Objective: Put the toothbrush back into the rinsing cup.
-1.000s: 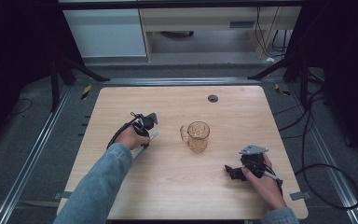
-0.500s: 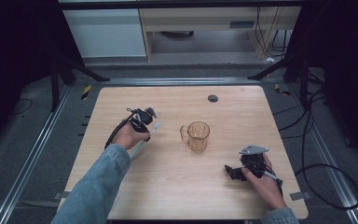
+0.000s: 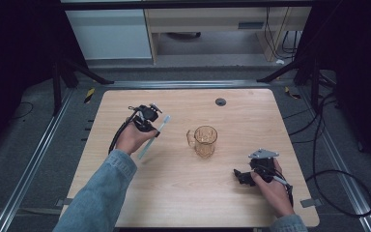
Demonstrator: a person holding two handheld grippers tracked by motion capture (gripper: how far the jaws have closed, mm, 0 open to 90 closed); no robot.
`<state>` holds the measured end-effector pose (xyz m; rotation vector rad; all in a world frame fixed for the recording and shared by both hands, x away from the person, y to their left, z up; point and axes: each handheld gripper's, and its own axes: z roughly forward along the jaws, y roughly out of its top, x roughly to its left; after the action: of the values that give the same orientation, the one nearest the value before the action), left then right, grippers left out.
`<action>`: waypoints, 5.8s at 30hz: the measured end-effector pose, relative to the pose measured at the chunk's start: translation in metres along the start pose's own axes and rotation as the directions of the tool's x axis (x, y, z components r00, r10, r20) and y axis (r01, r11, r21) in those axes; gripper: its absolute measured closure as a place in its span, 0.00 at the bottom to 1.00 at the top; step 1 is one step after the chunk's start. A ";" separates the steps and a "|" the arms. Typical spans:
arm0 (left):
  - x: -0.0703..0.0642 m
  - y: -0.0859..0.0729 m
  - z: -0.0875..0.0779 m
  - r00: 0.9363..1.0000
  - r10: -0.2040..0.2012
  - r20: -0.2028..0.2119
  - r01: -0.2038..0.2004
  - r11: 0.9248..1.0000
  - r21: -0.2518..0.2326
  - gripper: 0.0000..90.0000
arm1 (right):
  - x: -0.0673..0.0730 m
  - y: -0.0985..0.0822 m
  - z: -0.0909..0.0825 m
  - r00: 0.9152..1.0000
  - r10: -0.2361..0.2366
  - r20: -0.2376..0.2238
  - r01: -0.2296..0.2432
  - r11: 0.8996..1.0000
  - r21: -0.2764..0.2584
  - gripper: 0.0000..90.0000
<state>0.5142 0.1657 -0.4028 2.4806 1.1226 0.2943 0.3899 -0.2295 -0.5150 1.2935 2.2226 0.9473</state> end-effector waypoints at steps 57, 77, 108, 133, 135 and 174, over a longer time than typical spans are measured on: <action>-0.059 0.037 -0.046 0.997 -0.027 -0.070 -0.021 0.799 -0.601 0.88 | -0.009 0.006 0.006 0.999 0.022 0.027 -0.022 1.000 -0.002 0.01; -0.069 0.018 -0.044 0.991 -0.054 -0.121 -0.052 0.679 -0.732 0.88 | -0.009 0.005 0.005 1.000 0.007 0.013 -0.007 1.000 -0.002 0.01; -0.088 -0.006 -0.037 0.995 -0.075 -0.069 -0.018 0.533 -0.846 0.88 | -0.008 0.004 0.005 1.000 -0.022 -0.007 0.022 1.000 -0.006 0.01; -0.099 -0.004 -0.035 0.998 -0.051 -0.048 -0.020 0.461 -0.887 0.88 | -0.005 0.003 0.004 0.999 -0.034 -0.022 0.034 0.999 -0.005 0.01; -0.100 -0.004 -0.033 0.998 -0.045 -0.046 -0.020 0.461 -0.887 0.88 | -0.005 0.003 0.003 0.999 -0.034 -0.022 0.034 0.999 -0.003 0.01; -0.104 0.001 -0.007 0.999 -0.021 -0.029 -0.016 0.480 -0.877 0.87 | -0.004 0.003 0.003 0.998 -0.046 -0.031 0.046 0.999 -0.003 0.01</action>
<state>0.4446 0.0884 -0.3987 1.5158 0.6825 0.7157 0.3952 -0.2315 -0.5150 1.2286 2.2642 0.9593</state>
